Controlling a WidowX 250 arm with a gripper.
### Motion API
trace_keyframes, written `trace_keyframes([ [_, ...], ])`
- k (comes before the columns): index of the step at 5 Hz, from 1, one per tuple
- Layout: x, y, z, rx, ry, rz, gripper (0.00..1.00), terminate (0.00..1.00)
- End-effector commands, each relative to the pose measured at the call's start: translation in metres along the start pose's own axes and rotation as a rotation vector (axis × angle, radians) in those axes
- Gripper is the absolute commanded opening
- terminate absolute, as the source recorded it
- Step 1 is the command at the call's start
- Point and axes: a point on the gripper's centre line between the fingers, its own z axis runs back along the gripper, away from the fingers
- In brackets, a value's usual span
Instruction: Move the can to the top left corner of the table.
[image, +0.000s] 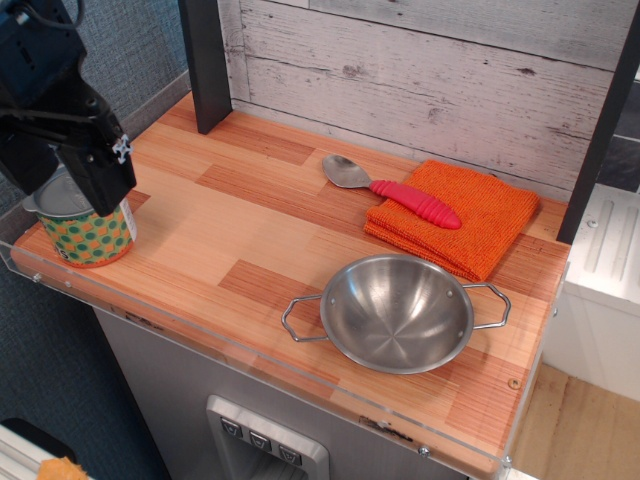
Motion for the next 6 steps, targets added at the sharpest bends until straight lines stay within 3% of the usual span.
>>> trace_keyframes([
  [1,0.000,0.000,0.000,0.000,0.000,0.000,1.00,0.00],
  [2,-0.002,0.021,-0.014,0.030,0.045,0.015,1.00,0.00],
  [3,0.007,0.040,-0.041,0.116,0.078,-0.028,1.00,0.00],
  [4,0.009,0.063,-0.057,0.157,0.103,0.000,1.00,0.00],
  [6,0.007,0.091,-0.074,0.192,0.205,-0.019,1.00,0.00],
])
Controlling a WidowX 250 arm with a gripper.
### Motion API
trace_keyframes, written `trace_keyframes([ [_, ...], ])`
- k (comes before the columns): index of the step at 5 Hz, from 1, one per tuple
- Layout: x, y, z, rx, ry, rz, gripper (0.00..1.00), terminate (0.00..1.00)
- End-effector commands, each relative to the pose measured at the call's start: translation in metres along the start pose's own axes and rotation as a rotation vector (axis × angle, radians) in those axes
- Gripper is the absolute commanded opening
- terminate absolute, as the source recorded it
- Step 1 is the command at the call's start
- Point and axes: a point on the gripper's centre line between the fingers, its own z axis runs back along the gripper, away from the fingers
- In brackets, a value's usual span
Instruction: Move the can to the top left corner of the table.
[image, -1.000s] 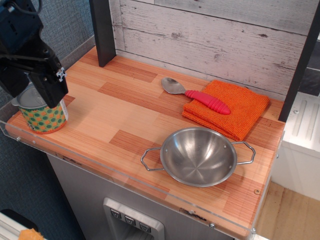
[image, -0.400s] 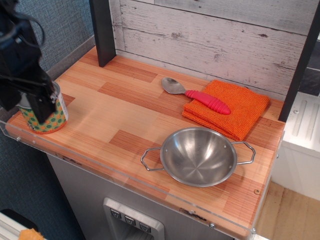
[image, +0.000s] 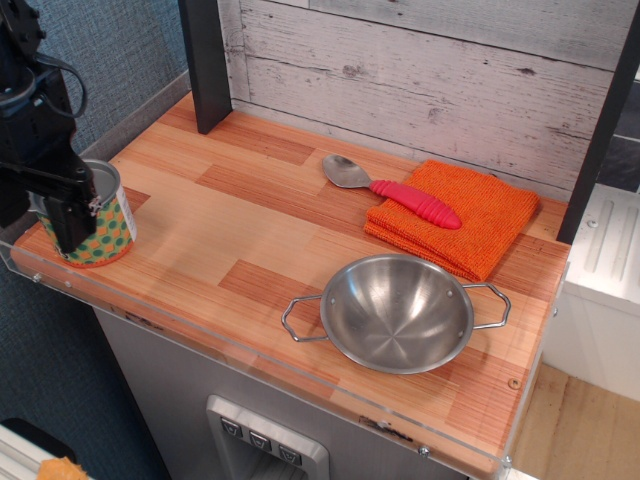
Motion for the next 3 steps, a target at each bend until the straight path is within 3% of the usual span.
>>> trace_keyframes([
  [1,0.006,0.026,-0.009,0.055,0.035,-0.008,1.00,0.00],
  [3,0.019,0.030,-0.017,0.058,0.038,-0.062,1.00,0.00],
])
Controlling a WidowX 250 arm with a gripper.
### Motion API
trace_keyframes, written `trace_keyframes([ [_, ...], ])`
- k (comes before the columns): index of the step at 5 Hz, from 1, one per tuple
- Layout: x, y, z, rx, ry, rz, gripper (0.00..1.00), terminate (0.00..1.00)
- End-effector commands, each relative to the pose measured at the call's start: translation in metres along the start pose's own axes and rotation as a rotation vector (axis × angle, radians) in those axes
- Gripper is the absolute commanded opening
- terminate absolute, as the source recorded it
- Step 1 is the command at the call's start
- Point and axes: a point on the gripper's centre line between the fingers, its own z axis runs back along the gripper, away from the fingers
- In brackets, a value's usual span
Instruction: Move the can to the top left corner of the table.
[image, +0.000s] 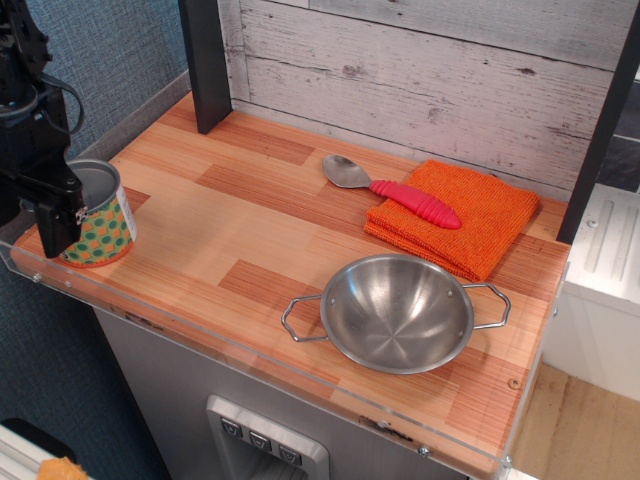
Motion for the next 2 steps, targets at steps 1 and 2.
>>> trace_keyframes([
  [1,0.022,0.007,0.009,0.006,-0.059,-0.050,1.00,0.00],
  [2,0.039,0.005,0.013,0.000,-0.082,-0.028,1.00,0.00],
])
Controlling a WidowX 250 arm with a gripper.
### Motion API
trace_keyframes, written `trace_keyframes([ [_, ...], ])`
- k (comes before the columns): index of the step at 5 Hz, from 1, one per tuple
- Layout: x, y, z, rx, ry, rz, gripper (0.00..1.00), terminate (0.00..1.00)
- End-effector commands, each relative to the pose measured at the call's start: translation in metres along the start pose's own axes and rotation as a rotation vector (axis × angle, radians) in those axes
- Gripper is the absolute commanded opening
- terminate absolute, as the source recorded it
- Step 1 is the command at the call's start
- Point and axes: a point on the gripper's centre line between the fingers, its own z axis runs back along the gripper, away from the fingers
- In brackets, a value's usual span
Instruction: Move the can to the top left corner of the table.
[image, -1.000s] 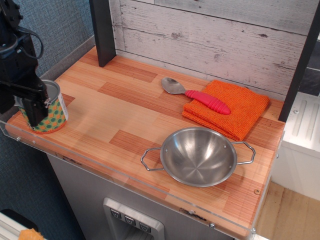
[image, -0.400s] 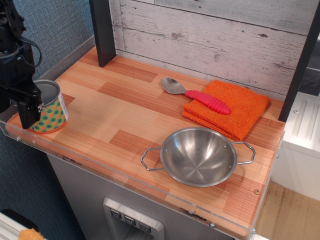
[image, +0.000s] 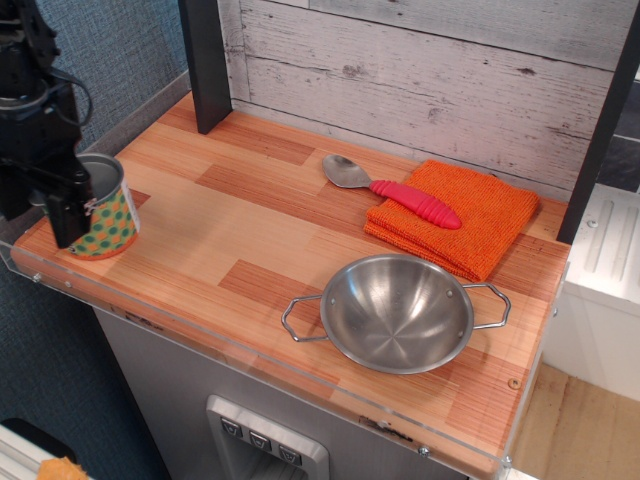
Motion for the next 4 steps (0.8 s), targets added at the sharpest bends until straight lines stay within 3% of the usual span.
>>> trace_keyframes([
  [1,0.040,0.000,0.016,0.018,-0.063,-0.007,1.00,0.00],
  [3,0.075,-0.017,0.027,0.020,-0.095,-0.027,1.00,0.00],
  [4,0.095,-0.019,0.028,-0.010,-0.108,-0.008,1.00,0.00],
])
